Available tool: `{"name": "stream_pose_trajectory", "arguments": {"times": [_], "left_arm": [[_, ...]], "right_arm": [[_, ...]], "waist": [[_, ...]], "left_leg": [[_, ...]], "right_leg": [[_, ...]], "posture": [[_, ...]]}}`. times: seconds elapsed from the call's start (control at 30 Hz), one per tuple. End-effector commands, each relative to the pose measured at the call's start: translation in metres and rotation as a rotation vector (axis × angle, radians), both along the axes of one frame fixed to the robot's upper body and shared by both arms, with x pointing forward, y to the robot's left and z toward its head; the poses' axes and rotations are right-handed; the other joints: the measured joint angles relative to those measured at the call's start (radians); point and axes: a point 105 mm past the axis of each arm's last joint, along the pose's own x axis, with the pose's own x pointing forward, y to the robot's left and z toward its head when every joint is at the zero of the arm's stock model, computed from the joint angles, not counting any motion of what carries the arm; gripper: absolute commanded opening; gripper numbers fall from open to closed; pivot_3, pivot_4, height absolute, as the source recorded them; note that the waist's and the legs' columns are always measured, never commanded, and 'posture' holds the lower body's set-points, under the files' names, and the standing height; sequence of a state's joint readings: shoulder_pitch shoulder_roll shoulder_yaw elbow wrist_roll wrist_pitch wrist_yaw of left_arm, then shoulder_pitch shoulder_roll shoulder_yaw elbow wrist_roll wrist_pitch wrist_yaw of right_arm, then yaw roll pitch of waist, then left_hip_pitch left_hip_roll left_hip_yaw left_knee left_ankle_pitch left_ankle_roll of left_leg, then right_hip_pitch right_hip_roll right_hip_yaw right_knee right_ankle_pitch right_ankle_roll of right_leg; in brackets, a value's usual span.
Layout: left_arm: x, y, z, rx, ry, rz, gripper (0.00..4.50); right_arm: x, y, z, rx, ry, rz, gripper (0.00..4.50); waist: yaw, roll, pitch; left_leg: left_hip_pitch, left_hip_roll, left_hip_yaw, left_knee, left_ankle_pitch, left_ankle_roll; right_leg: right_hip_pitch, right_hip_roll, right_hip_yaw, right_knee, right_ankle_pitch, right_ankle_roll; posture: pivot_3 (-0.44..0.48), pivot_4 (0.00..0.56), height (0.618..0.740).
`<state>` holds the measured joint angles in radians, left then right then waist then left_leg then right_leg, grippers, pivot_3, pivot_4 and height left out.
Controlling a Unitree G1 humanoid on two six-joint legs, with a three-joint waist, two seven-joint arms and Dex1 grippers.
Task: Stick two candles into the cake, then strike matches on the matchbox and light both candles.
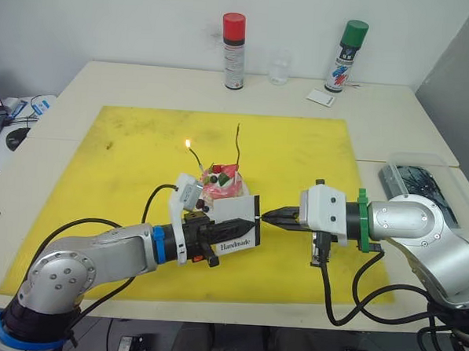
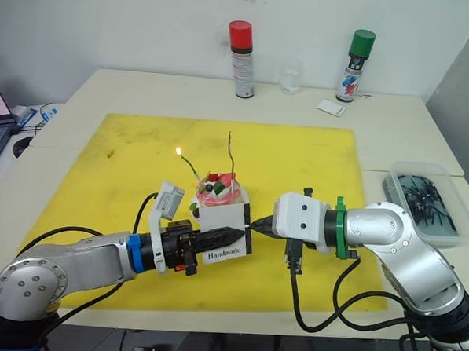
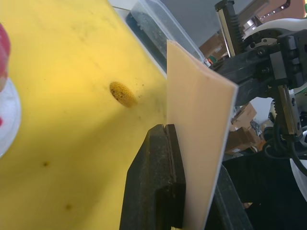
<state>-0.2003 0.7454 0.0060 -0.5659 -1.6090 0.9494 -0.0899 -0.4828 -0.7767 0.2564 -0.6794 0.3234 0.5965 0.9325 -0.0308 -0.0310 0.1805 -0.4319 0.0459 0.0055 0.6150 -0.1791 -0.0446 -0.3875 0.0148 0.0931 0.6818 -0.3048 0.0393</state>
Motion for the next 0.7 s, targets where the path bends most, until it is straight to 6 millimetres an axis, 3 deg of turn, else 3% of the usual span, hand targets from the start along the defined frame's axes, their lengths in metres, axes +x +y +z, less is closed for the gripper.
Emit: {"name": "stream_pose_trajectory", "arguments": {"times": [0.03, 0.6, 0.67, 0.7], "left_arm": [[-0.003, -0.004, 0.008, -0.018, -0.026, -0.021, 0.0], [-0.007, -0.005, 0.009, -0.02, -0.025, -0.054, 0.0], [-0.018, -0.01, 0.008, -0.002, -0.026, -0.118, 0.0], [-0.027, -0.012, 0.006, 0.016, -0.024, -0.162, 0.0]], "right_arm": [[-0.001, 0.002, 0.006, 0.01, -0.051, 0.001, 0.03], [0.005, 0.001, 0.004, -0.008, -0.064, -0.023, 0.03], [0.017, 0.003, 0.008, 0.045, -0.096, -0.087, 0.03], [0.034, 0.002, 0.018, 0.14, -0.135, -0.186, 0.03]], "waist": [[0.0, 0.0, 0.0], [0.0, 0.0, 0.0], [0.0, 0.0, 0.0], [-0.002, -0.001, -0.001]], "left_leg": [[0.0, 0.0, 0.0, 0.0, 0.0, 0.0], [0.0, 0.0, 0.0, 0.0, 0.0, 0.0], [0.0, 0.0, 0.0, 0.0, 0.0, 0.0], [0.0, 0.0, 0.0, 0.0, 0.0, 0.0]], "right_leg": [[0.0, 0.0, 0.0, 0.0, 0.0, 0.0], [0.0, 0.0, 0.0, 0.0, 0.0, 0.0], [0.0, 0.0, 0.0, 0.0, 0.0, 0.0], [0.0, 0.0, 0.0, 0.0, 0.0, 0.0]], "posture": [[0.0, 0.15, 0.74], [0.0, 0.15, 0.74], [0.0, 0.15, 0.74], [0.0, 0.15, 0.74]]}}
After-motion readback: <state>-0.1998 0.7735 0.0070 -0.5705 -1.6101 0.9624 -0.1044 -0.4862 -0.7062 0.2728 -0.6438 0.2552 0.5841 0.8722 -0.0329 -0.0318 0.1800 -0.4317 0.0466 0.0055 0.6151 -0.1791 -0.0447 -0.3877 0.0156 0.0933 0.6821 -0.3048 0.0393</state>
